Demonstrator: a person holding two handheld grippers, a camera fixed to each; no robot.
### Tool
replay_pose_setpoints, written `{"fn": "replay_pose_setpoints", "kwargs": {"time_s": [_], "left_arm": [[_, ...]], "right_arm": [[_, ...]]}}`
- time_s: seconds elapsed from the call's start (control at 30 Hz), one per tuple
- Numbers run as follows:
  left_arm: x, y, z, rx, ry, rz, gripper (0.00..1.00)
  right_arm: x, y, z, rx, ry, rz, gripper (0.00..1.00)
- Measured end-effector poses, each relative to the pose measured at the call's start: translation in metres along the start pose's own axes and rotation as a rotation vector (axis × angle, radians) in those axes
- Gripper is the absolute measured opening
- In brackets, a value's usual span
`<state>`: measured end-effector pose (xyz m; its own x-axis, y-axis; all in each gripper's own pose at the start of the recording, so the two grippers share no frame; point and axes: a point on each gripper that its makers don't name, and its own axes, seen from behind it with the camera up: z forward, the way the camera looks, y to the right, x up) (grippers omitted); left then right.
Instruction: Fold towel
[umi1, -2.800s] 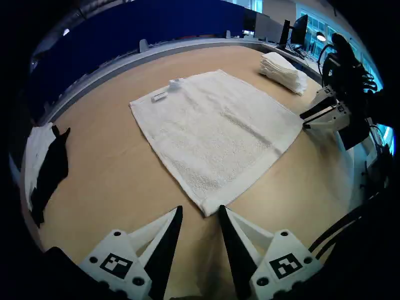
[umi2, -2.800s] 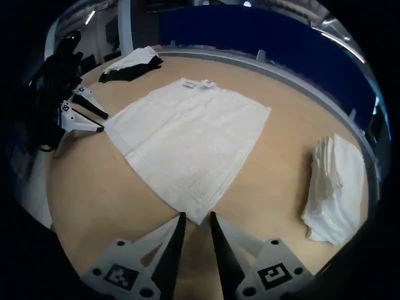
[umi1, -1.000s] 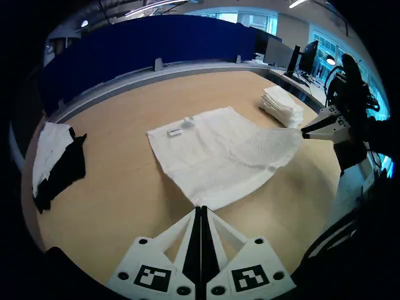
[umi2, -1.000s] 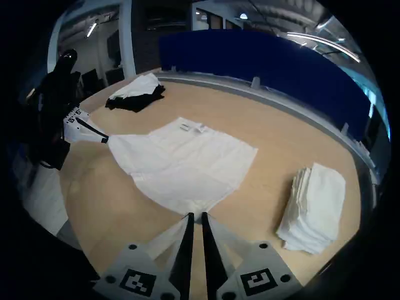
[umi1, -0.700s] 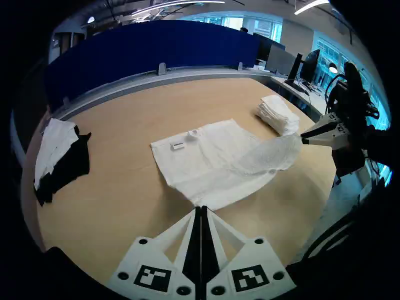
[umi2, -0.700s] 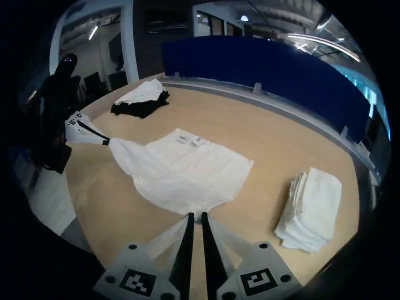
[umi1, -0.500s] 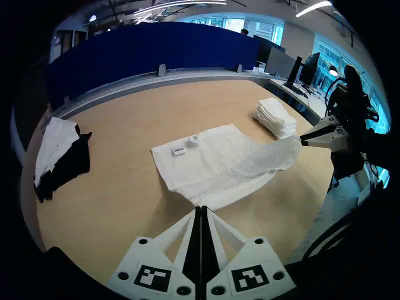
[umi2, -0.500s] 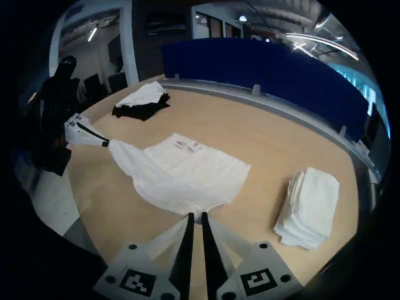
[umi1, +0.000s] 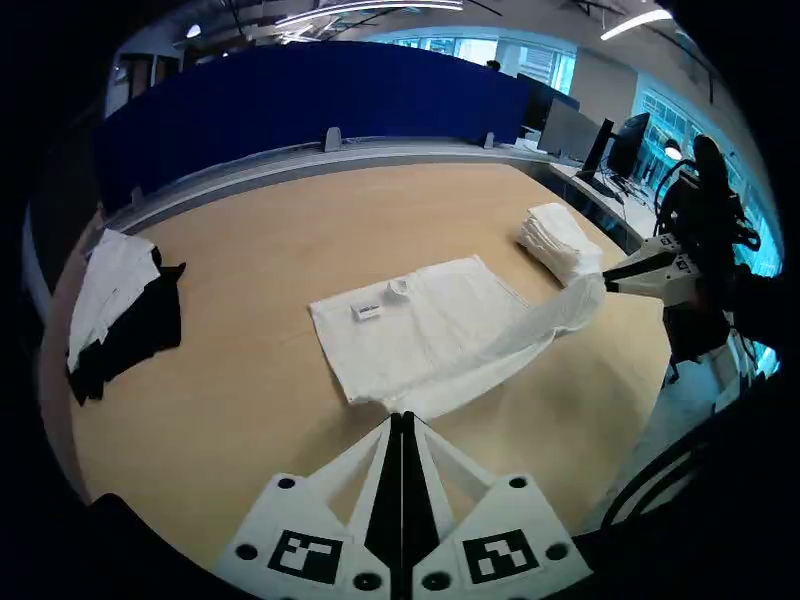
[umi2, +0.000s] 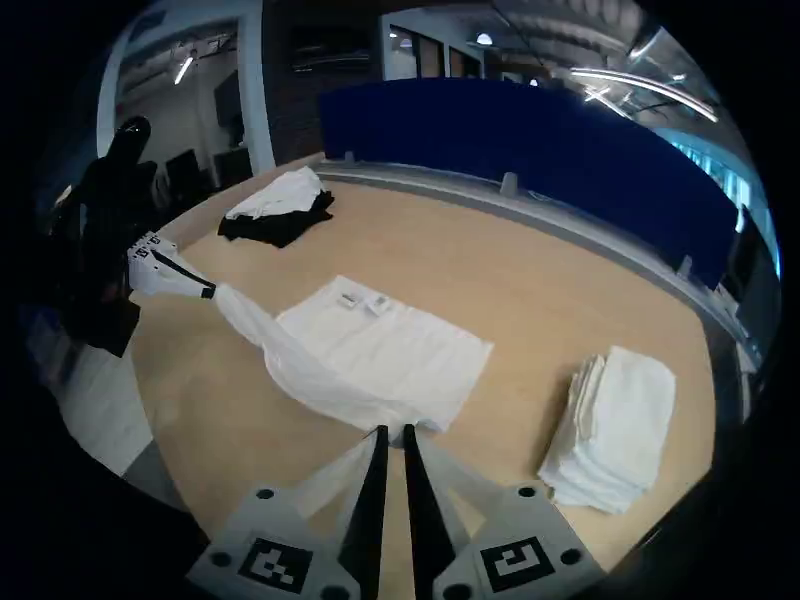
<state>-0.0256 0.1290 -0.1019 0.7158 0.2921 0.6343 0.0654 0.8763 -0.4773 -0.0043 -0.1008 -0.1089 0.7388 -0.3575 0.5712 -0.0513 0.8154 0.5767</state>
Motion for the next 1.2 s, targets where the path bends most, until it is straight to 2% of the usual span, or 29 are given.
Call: {"fn": "replay_pose_setpoints", "kwargs": {"time_s": [0.37,0.6,0.8,1.0,1.2], "left_arm": [[0.021,-0.025,0.033,0.019,-0.003,-0.013,0.0],[0.029,-0.04,0.061,0.033,-0.017,0.01,0.01],[0.037,-0.053,0.079,0.042,-0.024,0.027,0.01],[0.042,-0.062,0.093,0.047,-0.034,0.042,0.01],[0.04,-0.065,0.105,0.046,-0.052,0.046,0.01]], "right_arm": [[0.012,0.029,0.036,-0.01,-0.034,0.01,0.12],[0.016,0.05,0.065,-0.026,-0.056,0.034,0.12],[0.023,0.064,0.082,-0.042,-0.055,0.056,0.11],[0.022,0.072,0.096,-0.05,-0.073,0.075,0.11],[0.016,0.078,0.107,-0.056,-0.095,0.09,0.12]]}}
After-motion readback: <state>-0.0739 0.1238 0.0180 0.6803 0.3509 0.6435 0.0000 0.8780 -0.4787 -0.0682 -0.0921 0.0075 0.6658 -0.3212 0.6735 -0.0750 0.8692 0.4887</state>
